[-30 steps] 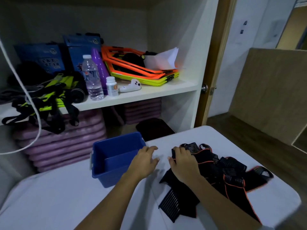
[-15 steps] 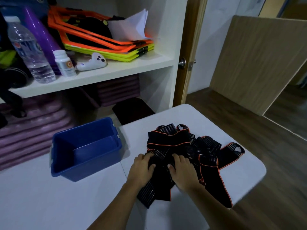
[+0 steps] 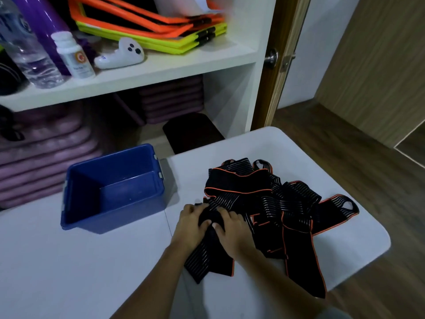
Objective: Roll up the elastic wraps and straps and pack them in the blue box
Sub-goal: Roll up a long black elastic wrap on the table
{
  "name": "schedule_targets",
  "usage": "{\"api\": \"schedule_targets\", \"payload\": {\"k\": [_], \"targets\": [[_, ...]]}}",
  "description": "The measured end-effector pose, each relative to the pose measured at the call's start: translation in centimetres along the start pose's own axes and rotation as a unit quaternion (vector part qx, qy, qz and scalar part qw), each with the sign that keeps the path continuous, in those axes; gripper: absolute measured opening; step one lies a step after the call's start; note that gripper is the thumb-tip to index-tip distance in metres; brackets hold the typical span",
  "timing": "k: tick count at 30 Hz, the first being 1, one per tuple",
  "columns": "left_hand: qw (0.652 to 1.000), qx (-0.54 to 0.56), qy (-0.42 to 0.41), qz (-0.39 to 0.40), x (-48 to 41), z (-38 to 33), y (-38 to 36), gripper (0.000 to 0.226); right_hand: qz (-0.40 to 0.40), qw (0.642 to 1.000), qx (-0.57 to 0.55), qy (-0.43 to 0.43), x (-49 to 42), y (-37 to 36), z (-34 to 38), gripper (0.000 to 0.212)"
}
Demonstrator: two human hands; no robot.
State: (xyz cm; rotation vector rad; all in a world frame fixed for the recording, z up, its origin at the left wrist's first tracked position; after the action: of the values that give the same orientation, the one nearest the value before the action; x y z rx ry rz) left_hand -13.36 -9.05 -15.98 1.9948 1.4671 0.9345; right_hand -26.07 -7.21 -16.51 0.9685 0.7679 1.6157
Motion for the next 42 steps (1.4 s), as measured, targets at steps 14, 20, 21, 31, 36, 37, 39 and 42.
{"api": "schedule_targets", "payload": {"k": [14,20,21,31,36,37,39,42], "targets": [[0.987,0.13,0.088,-0.03,0.6,2.3,0.2,0.018,-0.031,0.991,-0.116,0.053,2.0,-0.3,1.7,0.045],[0.957,0.249,0.151,0.002,1.5,2.8,0.3,0.014,-0.06,0.984,-0.162,0.034,3.3,-0.6,2.0,0.058],[0.95,0.27,0.16,0.009,1.7,2.8,0.3,0.017,-0.066,0.983,-0.172,0.029,3.4,-0.7,1.8,0.059],[0.959,0.249,0.133,-0.025,0.6,2.9,1.3,0.016,-0.081,0.964,-0.233,-0.102,1.3,-1.1,-1.5,0.035],[0.991,0.121,0.055,-0.031,-1.9,1.5,1.6,0.019,-0.087,0.949,-0.263,-0.148,-0.5,-1.9,-2.6,0.045],[0.993,0.11,0.041,-0.024,-2.6,1.2,1.4,0.02,-0.088,0.947,-0.269,-0.153,-0.8,-2.2,-2.7,0.046],[0.994,0.107,0.021,0.006,-3.6,0.6,0.9,0.021,-0.097,0.938,-0.284,-0.176,-1.1,-2.6,-3.1,0.045],[0.994,0.104,0.02,0.039,-4.4,0.4,0.2,0.023,-0.108,0.923,-0.312,-0.198,-1.2,-3.0,-3.5,0.041]]}}
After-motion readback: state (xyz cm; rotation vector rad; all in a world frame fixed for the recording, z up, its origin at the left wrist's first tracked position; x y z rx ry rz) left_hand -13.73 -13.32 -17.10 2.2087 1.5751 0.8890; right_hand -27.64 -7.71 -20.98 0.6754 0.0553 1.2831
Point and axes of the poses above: each hand's wrist, its own x-axis away from the middle knuckle, its own y-axis out of the back of the hand, z = x × y, the point moved 8 cm from there along -x, towards the middle knuckle, and after that the axes turned 6 degrees about z, right-handed, at the moved point
